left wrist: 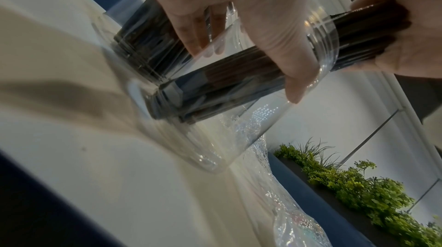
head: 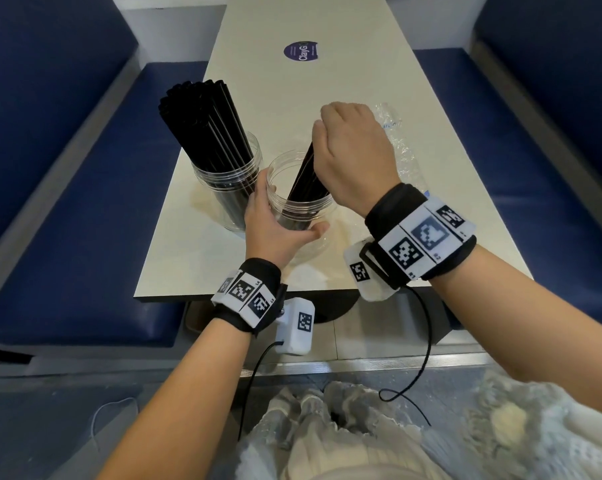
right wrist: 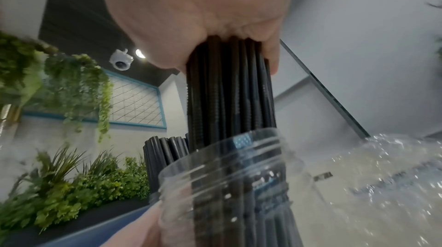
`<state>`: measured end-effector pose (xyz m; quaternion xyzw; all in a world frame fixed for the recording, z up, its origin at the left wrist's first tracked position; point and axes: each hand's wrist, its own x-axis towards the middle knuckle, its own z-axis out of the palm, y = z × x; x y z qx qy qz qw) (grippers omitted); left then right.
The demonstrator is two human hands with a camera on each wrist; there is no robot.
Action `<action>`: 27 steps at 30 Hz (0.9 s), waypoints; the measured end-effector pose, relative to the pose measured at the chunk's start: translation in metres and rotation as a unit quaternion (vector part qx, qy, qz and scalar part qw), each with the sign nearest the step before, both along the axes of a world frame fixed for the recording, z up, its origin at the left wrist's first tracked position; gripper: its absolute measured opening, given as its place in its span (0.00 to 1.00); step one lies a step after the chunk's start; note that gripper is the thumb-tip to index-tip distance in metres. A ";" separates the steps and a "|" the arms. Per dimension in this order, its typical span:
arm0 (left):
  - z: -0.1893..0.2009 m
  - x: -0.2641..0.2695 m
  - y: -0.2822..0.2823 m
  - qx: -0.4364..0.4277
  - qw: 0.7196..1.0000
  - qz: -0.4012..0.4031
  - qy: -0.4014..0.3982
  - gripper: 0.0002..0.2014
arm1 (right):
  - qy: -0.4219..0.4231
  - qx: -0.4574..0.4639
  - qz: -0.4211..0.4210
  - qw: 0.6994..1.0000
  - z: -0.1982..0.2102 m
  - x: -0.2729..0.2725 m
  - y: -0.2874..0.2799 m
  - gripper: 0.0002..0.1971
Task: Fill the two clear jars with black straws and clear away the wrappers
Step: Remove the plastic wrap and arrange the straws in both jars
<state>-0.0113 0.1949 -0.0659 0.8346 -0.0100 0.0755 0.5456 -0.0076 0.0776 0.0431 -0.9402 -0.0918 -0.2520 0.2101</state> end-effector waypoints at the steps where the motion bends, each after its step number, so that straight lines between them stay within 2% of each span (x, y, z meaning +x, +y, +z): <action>1: 0.000 0.000 0.000 0.000 1.000 0.000 0.001 0.58 | 0.000 -0.026 0.000 1.000 0.001 0.000 0.000 0.14; 4: 0.000 0.000 0.000 -0.001 1.000 0.003 -0.003 0.57 | 0.070 -0.021 0.020 0.997 0.000 0.005 -0.005 0.23; 8: 0.000 0.000 0.000 0.000 1.000 0.005 -0.010 0.57 | 0.043 -0.002 0.049 0.998 0.001 0.001 -0.010 0.20; 14: -0.002 0.001 0.000 -0.005 1.000 0.005 -0.007 0.57 | 0.121 -0.030 0.028 0.992 0.002 -0.004 -0.013 0.26; 24: 0.001 -0.001 0.000 -0.008 1.000 0.003 -0.018 0.56 | 0.116 -0.015 0.032 0.993 0.010 -0.002 -0.015 0.26; 27: 0.002 -0.001 0.000 -0.007 1.000 0.004 -0.017 0.56 | 0.152 -0.010 0.053 0.987 0.008 0.002 -0.016 0.26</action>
